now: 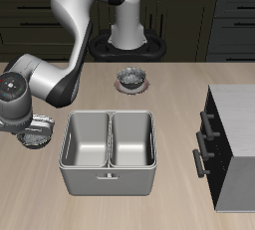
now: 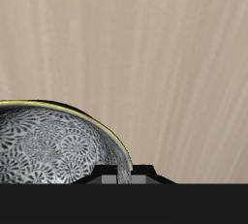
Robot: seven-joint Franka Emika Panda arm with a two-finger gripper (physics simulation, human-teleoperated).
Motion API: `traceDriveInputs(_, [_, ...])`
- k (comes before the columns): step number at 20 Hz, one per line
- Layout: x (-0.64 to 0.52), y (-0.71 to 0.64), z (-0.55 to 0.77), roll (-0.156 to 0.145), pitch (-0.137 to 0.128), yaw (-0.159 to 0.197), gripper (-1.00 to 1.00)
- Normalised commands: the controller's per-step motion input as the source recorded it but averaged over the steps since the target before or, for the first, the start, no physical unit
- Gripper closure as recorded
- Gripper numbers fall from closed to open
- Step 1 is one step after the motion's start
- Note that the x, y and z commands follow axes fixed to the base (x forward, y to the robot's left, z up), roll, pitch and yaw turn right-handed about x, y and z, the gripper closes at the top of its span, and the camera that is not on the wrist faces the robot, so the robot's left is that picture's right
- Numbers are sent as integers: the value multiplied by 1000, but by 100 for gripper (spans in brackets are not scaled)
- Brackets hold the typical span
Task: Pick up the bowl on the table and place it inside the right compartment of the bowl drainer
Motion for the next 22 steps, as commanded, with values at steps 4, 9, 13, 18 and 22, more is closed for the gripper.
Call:
traceDriveInputs(4, [-24, -18, 200, -10, -31, 5, 100])
traceDriveInputs(9, [-26, 28, 274, -4, -43, 2, 100])
traceDriveInputs(13, [-59, -30, 439, -18, -74, -10, 100])
traceDriveInputs(18, [-152, 15, 459, -1, -79, 3, 100])
traceDriveInputs(22, [-160, 119, 585, 2, -91, 0, 100])
